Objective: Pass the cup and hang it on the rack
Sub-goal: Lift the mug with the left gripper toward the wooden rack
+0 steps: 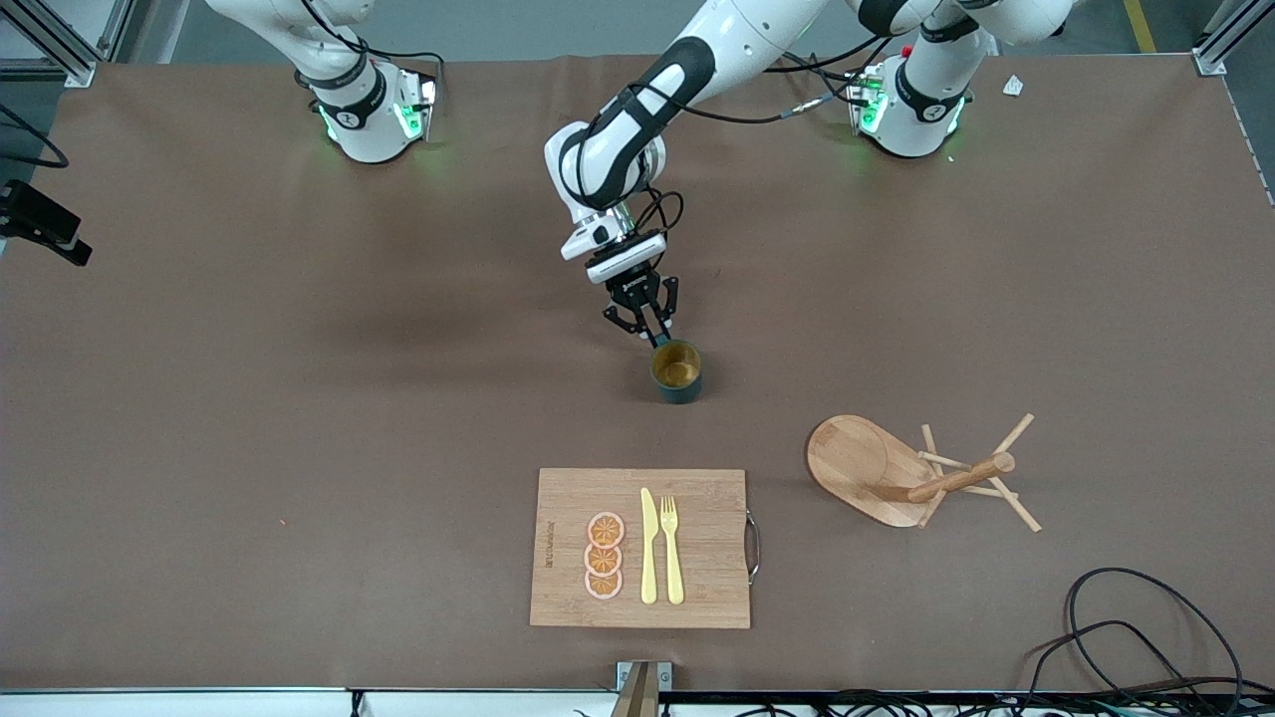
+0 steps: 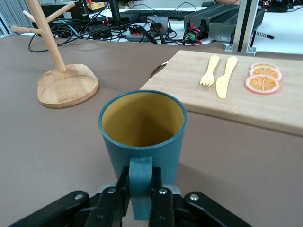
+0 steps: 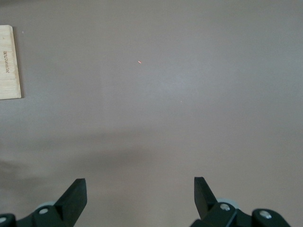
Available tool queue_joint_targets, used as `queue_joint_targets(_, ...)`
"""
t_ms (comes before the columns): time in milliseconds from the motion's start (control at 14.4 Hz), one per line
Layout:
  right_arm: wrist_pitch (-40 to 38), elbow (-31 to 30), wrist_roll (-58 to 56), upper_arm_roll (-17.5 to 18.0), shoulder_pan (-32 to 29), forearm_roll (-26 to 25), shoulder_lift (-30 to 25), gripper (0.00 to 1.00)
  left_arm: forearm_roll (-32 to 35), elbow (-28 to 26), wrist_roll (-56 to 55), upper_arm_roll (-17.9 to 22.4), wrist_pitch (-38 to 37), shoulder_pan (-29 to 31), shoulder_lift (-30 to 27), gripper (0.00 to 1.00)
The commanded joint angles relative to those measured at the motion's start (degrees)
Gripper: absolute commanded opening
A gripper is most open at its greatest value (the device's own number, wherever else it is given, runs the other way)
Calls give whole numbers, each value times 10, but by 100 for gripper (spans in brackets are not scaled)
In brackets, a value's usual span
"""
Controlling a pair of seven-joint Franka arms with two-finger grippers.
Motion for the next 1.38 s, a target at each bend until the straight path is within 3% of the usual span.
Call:
queue_joint_targets(0,3,-2,-8,4,-6,-5,-5,100,-45,45,35,-3,2,7,-2,0)
queue_joint_targets(138,3,-4,-8,4,-6,-5,-5,100,-122,96,81,-2,-2,7,0,0)
queue_joint_targets(277,3,-4,-8,4,-6,-5,-5,100,-153,124,90,-2,-4,27,-8,0)
queue_joint_targets(623,3,-4,-8,4,-6,-5,-5,100,-241,161,98,-8,-4,97,-49,0)
queue_joint_targets(900,3,-5,-8,4,-6,-5,-5,100,-352,166,147,-10,5,165,-114,0)
queue_joint_targets(1315,8,-6,-8,4,-6,-3,-5,100,-542,192,152,-11,89,254,-148,0)
